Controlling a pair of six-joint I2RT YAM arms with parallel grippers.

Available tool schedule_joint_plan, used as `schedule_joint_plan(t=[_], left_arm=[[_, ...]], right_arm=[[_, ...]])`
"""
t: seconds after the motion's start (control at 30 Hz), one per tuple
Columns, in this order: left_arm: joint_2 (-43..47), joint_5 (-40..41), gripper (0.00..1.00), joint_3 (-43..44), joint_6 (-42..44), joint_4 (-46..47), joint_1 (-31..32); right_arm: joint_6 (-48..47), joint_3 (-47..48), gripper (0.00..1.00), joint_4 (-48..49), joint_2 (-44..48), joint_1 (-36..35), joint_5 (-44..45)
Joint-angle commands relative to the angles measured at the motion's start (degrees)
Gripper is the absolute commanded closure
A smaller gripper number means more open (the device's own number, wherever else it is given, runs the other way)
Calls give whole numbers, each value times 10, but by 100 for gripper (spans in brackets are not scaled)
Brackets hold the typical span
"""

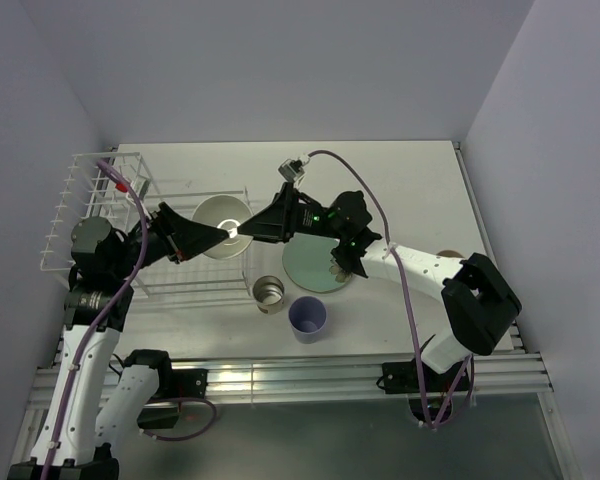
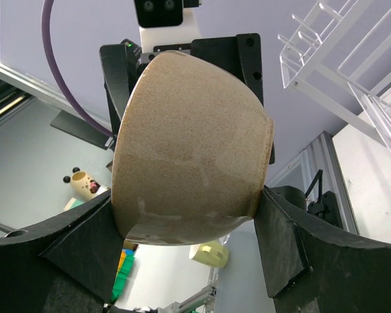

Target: Load the mixed dishes into the dish rack

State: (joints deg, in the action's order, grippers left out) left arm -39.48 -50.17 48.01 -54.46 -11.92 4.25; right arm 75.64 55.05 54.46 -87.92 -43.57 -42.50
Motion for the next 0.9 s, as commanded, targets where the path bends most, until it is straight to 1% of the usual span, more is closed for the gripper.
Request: schedule_joint_plan(t=[0.0, 0.23, 0.4, 0.5, 0.67, 0.77, 0.87], left_arm=[[13, -17, 1, 12, 28, -3, -5], [21, 11, 1, 16, 69, -64, -6], [34, 24, 1, 9, 97, -100, -6], [44, 36, 1, 15, 113, -121, -6], [63, 84, 1, 59, 164, -218, -6], [74, 103, 1, 81, 179, -259, -6], [94, 127, 3, 88, 172, -273, 0]], right_arm=[[5, 5, 100, 55, 11, 15, 14], [5, 12, 100, 50, 5, 25, 6], [-8, 33, 100, 26, -1, 27, 1], [-24, 50, 100, -2, -9, 29, -2], [-73, 92, 100, -89, -24, 30, 1], [-95, 110, 100, -121, -35, 30, 3], [-123, 132, 100, -164, -44, 28, 9]])
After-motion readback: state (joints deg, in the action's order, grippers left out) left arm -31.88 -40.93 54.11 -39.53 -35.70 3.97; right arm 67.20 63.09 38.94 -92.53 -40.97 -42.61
